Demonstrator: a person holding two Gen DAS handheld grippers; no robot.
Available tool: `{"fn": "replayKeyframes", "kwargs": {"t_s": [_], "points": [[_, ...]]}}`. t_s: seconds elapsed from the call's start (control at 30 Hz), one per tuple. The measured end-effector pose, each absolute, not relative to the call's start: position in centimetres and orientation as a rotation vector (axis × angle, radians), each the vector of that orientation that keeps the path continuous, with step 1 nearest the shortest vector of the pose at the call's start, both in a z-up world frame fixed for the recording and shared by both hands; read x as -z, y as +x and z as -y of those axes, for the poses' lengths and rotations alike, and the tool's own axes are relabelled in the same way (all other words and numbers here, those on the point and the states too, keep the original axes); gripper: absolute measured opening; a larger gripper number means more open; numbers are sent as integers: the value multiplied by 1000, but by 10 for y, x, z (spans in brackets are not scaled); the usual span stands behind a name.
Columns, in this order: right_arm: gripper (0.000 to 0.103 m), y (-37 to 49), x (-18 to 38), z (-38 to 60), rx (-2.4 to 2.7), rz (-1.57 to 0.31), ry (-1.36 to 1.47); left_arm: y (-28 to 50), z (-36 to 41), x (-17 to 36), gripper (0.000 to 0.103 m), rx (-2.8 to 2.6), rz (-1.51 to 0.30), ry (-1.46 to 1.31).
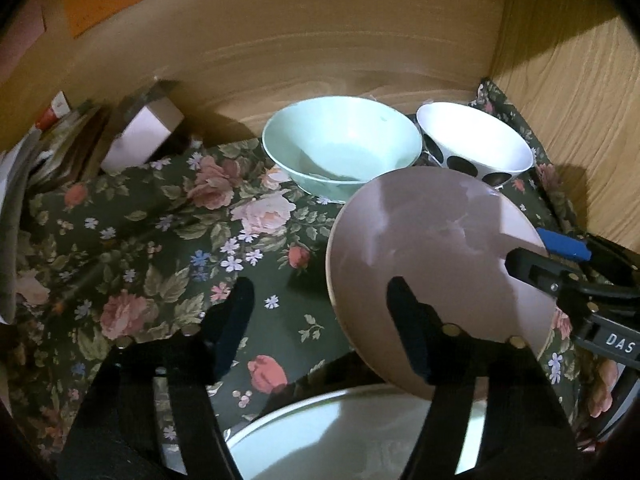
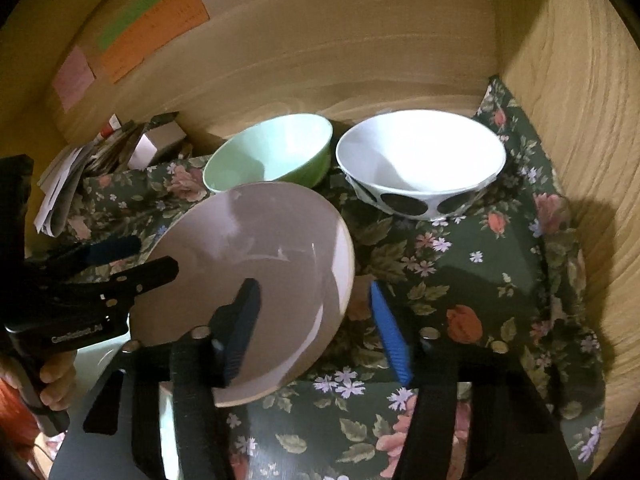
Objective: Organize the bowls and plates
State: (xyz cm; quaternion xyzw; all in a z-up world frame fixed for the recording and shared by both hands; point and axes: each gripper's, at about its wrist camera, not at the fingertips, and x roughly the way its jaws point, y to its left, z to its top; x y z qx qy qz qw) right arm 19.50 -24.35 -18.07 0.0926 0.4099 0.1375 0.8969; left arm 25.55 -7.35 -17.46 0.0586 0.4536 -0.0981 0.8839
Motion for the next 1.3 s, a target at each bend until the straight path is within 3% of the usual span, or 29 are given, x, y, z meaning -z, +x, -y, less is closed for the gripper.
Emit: {"fn": "replayKeyframes", "kwargs": {"t_s": [0.13, 0.43, 0.87, 1.3], "points": [[34, 198, 187, 243, -302, -875, 215, 262, 74, 179, 46, 222, -974, 93], [25, 202, 195, 242, -302, -899, 226, 268, 84, 189, 21, 279, -1025, 73], [25, 197, 182, 242, -294, -875, 225, 263, 88, 185, 20, 271, -1024, 68], [25, 175, 149, 229, -310, -800, 204, 237, 66, 144, 20, 277, -926, 11]]}}
